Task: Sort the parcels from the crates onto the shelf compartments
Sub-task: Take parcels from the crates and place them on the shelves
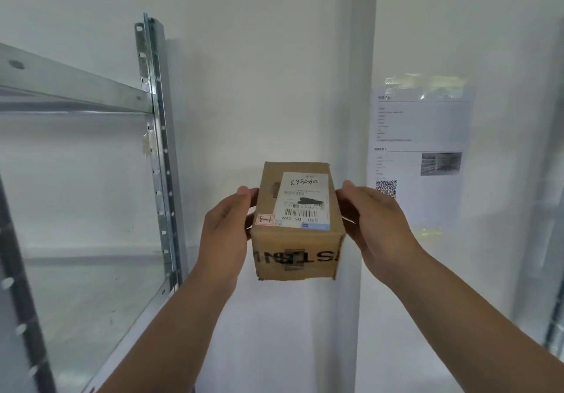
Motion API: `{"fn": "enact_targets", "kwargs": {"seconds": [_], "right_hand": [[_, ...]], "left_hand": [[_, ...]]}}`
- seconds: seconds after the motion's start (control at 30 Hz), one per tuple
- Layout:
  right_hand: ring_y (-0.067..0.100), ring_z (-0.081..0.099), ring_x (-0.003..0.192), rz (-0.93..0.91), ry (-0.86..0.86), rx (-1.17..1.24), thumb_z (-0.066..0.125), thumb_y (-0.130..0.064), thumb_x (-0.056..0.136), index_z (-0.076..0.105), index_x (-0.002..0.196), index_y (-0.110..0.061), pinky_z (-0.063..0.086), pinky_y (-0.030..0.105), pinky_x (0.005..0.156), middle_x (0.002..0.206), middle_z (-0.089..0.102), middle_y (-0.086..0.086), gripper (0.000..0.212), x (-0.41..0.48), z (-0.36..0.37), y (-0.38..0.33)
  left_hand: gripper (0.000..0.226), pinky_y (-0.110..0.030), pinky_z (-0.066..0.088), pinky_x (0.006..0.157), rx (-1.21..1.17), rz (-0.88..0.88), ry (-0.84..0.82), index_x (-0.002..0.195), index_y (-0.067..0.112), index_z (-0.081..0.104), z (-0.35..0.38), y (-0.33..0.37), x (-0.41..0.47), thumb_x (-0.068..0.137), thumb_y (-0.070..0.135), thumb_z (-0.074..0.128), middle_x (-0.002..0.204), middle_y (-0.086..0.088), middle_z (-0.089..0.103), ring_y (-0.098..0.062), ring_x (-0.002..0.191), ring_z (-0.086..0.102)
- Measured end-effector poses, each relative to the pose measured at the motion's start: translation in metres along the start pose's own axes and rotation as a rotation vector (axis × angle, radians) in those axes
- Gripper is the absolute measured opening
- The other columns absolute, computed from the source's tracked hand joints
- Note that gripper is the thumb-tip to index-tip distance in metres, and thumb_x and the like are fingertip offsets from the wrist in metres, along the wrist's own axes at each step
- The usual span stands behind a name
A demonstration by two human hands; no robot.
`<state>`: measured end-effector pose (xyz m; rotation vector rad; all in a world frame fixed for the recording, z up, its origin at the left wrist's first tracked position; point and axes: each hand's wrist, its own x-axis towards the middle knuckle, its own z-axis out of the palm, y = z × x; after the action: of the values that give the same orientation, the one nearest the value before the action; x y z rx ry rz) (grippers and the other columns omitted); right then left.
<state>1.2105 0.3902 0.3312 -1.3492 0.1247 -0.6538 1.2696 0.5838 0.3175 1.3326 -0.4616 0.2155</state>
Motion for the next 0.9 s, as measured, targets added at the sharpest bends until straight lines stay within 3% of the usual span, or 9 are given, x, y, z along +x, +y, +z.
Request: {"fn": "enact_targets", "kwargs": {"seconds": [0.1,0.17,0.3,0.43,0.5,0.57,0.67,0.8,0.9], "right_hand": [[0.023,0.076,0.096,-0.014,-0.011,0.001,0.062,-0.022,0.106,0.070,0.106,0.004,0.056,0.027,0.078,0.107,0.081,0.010,0.027,-0.004,0.000,0.001],[0.017,0.074,0.090,-0.026,-0.010,-0.002,0.063,-0.016,0.105,0.072,0.100,-0.004,0.054,0.025,0.072,0.106,0.081,0.009,0.016,-0.005,-0.001,0.000],[0.019,0.076,0.101,-0.053,0.002,-0.068,0.062,-0.010,0.103,0.073,0.105,-0.003,0.057,0.035,0.077,0.106,0.081,0.006,0.013,-0.003,-0.004,-0.001],[0.021,0.077,0.102,-0.080,0.001,-0.055,0.064,-0.005,0.101,0.073,0.111,-0.005,0.057,0.032,0.069,0.105,0.082,0.005,0.013,-0.006,-0.006,-0.001],[0.025,0.077,0.106,-0.105,-0.008,-0.046,0.068,-0.002,0.098,0.073,0.117,-0.008,0.062,0.040,0.081,0.111,0.081,0.005,0.021,-0.006,-0.007,0.001],[0.028,0.075,0.114,-0.121,-0.018,-0.003,0.078,-0.003,0.090,0.068,0.133,-0.008,0.059,0.048,0.101,0.125,0.076,0.009,0.044,-0.004,-0.009,0.006],[0.027,0.070,0.124,-0.141,-0.057,0.055,0.088,-0.022,0.074,0.068,0.136,-0.004,0.050,0.047,0.115,0.130,0.074,0.013,0.067,0.000,-0.013,0.010],[0.025,0.069,0.124,-0.172,-0.161,-0.041,0.072,-0.019,0.099,0.082,0.116,-0.017,0.046,0.050,0.118,0.118,0.080,0.005,0.019,-0.002,-0.011,0.008],[0.020,0.073,0.118,-0.159,-0.215,-0.098,0.066,-0.021,0.103,0.073,0.131,-0.025,0.051,0.056,0.112,0.121,0.079,-0.005,0.030,-0.007,-0.009,0.003]], "left_hand": [[0.034,-0.020,0.059,0.076,-0.003,0.011,-0.006,0.111,0.030,0.077,0.000,-0.002,0.001,0.113,0.032,0.043,0.108,0.014,0.080,-0.013,0.100,0.077],[0.032,-0.029,0.061,0.087,-0.006,0.018,-0.010,0.113,0.029,0.077,0.001,-0.003,0.002,0.113,0.029,0.045,0.112,0.012,0.080,-0.016,0.107,0.075],[0.030,-0.042,0.059,0.099,-0.018,0.028,-0.003,0.110,0.027,0.078,0.002,-0.005,0.003,0.111,0.017,0.050,0.109,0.011,0.080,-0.017,0.110,0.073],[0.029,-0.045,0.060,0.093,-0.011,0.036,-0.010,0.116,0.028,0.077,0.001,-0.009,0.006,0.109,0.012,0.053,0.113,0.011,0.079,-0.020,0.113,0.072],[0.031,-0.043,0.060,0.085,-0.060,0.028,-0.015,0.116,0.027,0.076,-0.001,-0.010,0.007,0.106,0.005,0.056,0.115,0.008,0.079,-0.023,0.113,0.073],[0.035,-0.043,0.058,0.082,-0.124,0.031,-0.012,0.118,0.023,0.075,-0.003,-0.010,0.008,0.103,-0.003,0.056,0.118,0.004,0.079,-0.024,0.113,0.073],[0.036,-0.048,0.061,0.085,-0.176,0.051,-0.030,0.126,0.020,0.073,-0.005,-0.010,0.009,0.104,-0.001,0.055,0.123,-0.001,0.077,-0.023,0.111,0.074],[0.035,-0.050,0.061,0.087,-0.188,0.065,-0.073,0.135,0.022,0.069,-0.002,-0.008,0.011,0.105,0.008,0.058,0.123,-0.007,0.075,-0.019,0.107,0.075],[0.032,-0.049,0.061,0.083,-0.207,0.077,-0.050,0.134,0.022,0.067,-0.002,-0.009,0.014,0.103,0.012,0.063,0.124,-0.014,0.071,-0.023,0.109,0.074]]}}
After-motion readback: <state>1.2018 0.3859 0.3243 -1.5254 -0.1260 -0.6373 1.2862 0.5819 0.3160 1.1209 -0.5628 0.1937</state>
